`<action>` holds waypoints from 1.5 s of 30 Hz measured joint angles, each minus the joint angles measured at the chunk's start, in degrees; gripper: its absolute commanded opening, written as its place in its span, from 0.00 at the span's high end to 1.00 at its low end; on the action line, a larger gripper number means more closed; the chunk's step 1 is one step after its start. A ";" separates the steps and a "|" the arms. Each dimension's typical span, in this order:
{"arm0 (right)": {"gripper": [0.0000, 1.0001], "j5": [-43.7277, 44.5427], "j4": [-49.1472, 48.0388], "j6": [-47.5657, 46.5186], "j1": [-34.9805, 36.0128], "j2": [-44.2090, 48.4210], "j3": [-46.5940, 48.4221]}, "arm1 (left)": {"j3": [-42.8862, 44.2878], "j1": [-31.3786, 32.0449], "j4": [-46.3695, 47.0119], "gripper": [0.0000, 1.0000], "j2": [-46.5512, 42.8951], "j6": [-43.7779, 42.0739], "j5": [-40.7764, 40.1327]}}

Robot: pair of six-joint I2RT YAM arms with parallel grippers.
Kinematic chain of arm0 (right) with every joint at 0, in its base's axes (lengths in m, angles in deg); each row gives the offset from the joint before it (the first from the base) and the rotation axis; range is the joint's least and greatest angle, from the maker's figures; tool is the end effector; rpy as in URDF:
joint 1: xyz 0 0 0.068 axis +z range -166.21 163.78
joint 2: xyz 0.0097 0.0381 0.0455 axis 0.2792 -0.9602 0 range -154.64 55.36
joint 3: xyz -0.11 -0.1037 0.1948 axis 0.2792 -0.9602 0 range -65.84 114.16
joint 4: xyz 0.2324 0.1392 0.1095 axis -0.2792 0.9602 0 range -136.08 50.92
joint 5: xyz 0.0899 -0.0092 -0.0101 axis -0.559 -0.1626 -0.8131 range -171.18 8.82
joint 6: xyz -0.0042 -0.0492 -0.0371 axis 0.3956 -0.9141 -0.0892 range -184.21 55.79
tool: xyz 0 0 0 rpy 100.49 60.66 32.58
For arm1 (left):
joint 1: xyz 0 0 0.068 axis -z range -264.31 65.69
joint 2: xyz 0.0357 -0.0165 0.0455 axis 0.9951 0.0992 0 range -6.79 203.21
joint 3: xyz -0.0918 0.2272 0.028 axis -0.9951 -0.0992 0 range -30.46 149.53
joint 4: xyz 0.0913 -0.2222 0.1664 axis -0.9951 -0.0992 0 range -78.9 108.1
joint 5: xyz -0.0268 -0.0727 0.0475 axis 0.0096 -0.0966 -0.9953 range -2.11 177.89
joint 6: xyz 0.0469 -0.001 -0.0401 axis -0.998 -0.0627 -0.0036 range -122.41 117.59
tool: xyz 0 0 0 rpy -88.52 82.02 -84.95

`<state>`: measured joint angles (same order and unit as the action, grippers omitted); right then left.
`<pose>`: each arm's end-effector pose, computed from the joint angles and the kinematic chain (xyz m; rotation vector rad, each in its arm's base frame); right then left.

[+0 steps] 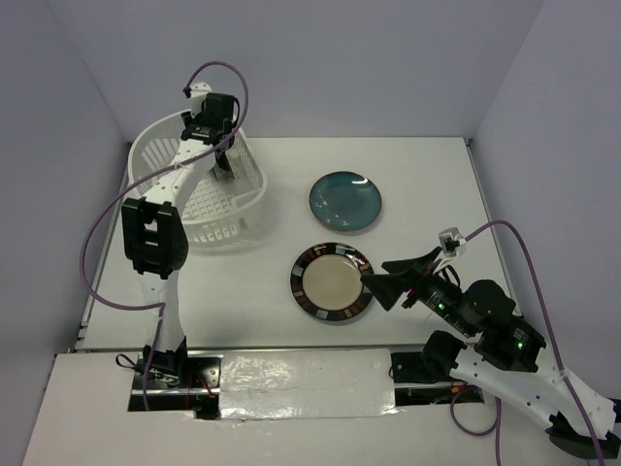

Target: Unload the plates from the dish rack

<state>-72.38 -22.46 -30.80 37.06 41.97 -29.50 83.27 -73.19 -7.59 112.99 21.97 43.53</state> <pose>0.0907 0.1094 0.3305 -0.1641 1.6774 1.0460 0.5079 -0.0666 0.2931 -0.6587 1.8675 0.4216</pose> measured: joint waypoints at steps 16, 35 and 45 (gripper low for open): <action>0.00 0.02 -0.02 -0.04 0.00 0.00 0.00 | -0.87 -1.77 0.96 0.58 0.79 1.57 -0.63; 0.00 0.39 -0.02 -0.04 0.00 -0.92 0.00 | 0.68 -2.51 -0.39 1.00 2.75 -0.70 -1.81; 0.00 0.52 -0.02 -0.04 0.00 -0.92 0.00 | 4.94 -2.80 -4.98 1.00 3.96 -0.52 0.42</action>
<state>-71.86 -22.49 -30.84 37.06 41.05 -29.50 88.21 -75.99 -12.58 116.95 21.45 43.95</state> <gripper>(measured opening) 0.997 0.203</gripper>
